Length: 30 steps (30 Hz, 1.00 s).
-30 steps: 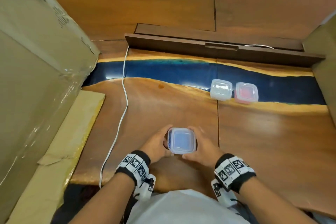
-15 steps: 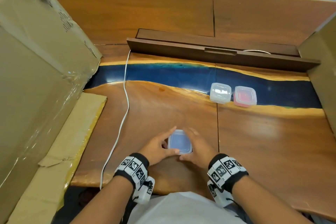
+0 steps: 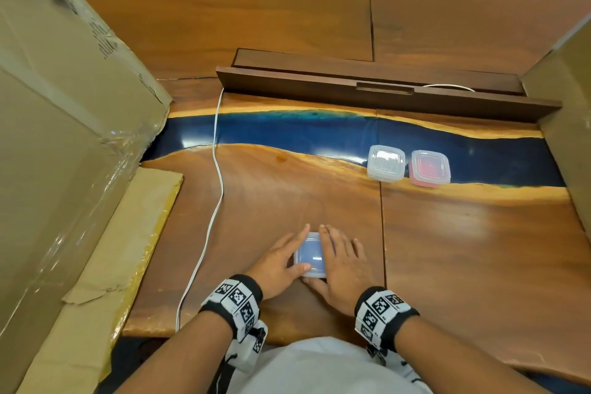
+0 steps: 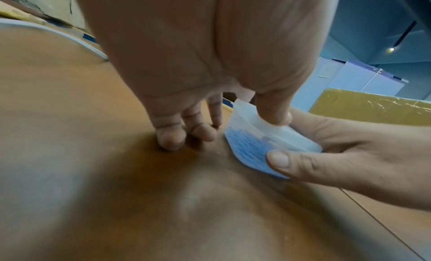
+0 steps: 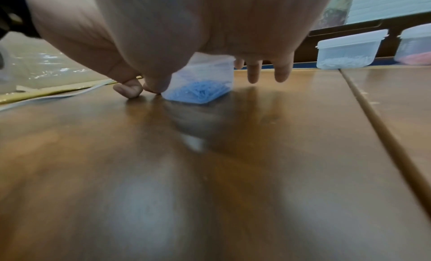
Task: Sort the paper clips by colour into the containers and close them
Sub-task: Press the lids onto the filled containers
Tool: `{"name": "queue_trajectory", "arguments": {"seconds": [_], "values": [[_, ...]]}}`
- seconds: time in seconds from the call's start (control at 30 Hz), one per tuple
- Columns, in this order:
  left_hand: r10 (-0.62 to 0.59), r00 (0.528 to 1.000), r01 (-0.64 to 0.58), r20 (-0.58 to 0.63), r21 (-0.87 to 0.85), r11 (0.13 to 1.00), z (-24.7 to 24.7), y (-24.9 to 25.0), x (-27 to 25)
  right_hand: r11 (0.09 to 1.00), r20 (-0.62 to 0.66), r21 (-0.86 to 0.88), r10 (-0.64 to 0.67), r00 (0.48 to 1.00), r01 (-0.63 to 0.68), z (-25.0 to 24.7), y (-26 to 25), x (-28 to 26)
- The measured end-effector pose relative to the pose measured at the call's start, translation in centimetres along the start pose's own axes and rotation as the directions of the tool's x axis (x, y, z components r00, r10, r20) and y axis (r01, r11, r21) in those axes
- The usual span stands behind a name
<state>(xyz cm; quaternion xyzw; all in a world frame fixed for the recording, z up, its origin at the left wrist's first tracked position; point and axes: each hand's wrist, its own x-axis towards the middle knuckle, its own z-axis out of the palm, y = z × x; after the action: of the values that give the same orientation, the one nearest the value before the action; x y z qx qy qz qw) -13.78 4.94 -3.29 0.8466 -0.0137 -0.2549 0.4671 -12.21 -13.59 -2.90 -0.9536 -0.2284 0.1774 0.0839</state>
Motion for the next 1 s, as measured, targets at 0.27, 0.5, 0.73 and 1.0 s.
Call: {"name": "queue_trajectory", "arguments": {"seconds": [0.27,0.5,0.73,1.0], "values": [[-0.01,1.0,-0.002,0.025,0.424,0.906,-0.7,0.2,0.3,0.999,0.119,0.043,-0.033,0.992,0.028,-1.0,0.6,0.4],[0.098,0.992,-0.014,-0.084,0.681,0.732,-2.0,4.0,2.5,0.994,0.113,0.104,0.0,0.994,-0.011,-3.4,2.0,4.0],[0.072,0.997,-0.031,-0.031,0.69,0.723,-4.8,6.2,7.4,0.924,-0.118,0.382,0.061,0.991,-0.011,-9.2,7.6,5.3],[-0.009,0.997,0.052,-0.076,0.591,0.805,-7.8,10.2,15.1,0.774,-0.122,0.382,0.584,0.802,-0.505,-15.0,21.7,7.3]]}}
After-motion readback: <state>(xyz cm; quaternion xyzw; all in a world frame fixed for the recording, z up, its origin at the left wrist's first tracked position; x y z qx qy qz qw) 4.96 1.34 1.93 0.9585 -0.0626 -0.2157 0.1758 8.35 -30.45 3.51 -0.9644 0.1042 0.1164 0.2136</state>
